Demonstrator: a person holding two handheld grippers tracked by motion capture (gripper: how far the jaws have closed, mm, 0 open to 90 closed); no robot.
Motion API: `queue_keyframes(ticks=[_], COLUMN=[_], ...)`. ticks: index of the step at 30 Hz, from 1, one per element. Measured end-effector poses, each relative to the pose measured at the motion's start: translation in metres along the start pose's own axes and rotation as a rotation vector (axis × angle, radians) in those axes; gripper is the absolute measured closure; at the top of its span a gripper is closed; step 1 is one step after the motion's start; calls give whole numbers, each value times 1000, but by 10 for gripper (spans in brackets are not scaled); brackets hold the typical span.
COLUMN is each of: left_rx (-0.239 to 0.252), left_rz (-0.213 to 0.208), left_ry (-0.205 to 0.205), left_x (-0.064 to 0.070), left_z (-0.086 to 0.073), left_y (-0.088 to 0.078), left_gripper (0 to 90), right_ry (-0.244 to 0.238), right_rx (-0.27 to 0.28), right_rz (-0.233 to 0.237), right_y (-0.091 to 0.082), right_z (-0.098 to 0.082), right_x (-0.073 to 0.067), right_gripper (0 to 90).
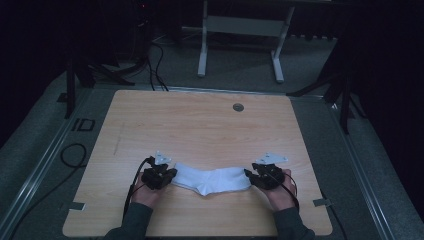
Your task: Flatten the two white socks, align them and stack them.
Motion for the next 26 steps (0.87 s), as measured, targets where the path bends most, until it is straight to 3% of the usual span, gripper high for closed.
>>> queue_keyframes(ticks=[4, 5, 9, 18, 26], left_rx=[31, 49, 99, 112, 96], left_rz=[0, 13, 16, 46, 109], left_ry=[7, 25, 32, 13, -21], left_x=[0, 0, 1, -8, -26], left_z=[2, 3, 7, 7, 3], left_y=[-3, -5, -11, -14, -15], left_gripper=[829, 828, 817, 804, 804], right_ry=[43, 45, 57, 72, 88], right_rx=[37, 41, 44, 15, 13], right_rz=[1, 2, -2, 0, -10], right_y=[-6, -7, -8, -3, -4], right_z=[2, 2, -1, -7, -9], right_x=[7, 8, 12, 17, 23], right_gripper=[547, 543, 528, 504, 500])
Point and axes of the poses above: each handheld gripper's, and its own axes: y roughly forward along the jaws, z roughly out of its top, x roughly to its right, the point moved 6 cm from there along y, roughly forward along the jaws
